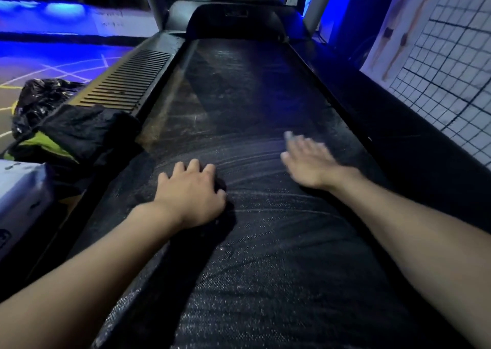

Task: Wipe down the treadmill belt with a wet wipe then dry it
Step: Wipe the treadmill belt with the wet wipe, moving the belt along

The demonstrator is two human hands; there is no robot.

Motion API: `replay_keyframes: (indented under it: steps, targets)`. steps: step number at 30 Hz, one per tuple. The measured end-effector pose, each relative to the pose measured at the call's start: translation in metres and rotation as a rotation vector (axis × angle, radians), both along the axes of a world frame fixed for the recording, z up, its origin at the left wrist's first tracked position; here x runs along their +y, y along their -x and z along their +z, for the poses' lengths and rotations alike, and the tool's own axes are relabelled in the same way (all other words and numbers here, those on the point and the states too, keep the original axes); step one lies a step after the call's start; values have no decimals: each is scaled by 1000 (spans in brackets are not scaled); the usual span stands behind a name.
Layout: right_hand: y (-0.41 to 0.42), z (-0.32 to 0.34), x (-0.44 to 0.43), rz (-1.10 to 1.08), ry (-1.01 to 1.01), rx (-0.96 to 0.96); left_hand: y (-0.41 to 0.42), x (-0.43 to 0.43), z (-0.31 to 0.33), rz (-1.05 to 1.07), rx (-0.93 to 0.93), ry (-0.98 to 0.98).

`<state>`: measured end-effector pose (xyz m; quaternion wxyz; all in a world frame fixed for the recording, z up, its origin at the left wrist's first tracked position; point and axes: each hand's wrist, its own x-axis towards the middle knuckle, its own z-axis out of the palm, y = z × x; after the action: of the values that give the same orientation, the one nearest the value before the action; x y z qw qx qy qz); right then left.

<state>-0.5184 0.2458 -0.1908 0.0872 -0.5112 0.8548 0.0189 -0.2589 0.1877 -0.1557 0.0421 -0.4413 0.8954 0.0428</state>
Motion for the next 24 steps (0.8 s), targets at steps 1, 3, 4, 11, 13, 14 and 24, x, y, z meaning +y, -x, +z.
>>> replay_keyframes:
  steps: [1,3,4,11,13,14,24]
  targets:
    - [-28,0,-1,103,12,1,-1,-1,3,12,35,-23]
    - [-86,4,5,297,13,-8,-7,-3,4,40,119,-86]
    - [-114,5,13,385,11,-1,-12,-4,4,48,190,-134]
    - [-212,16,91,885,-30,56,-50,19,5,-128,385,-215]
    - [-186,17,80,803,-41,173,-55,29,3,-224,362,-215]
    - [-166,15,72,707,-64,198,-57,35,3,-262,344,-197]
    - [-76,10,170,59,-151,-32,-74,88,-2,-371,149,-78]
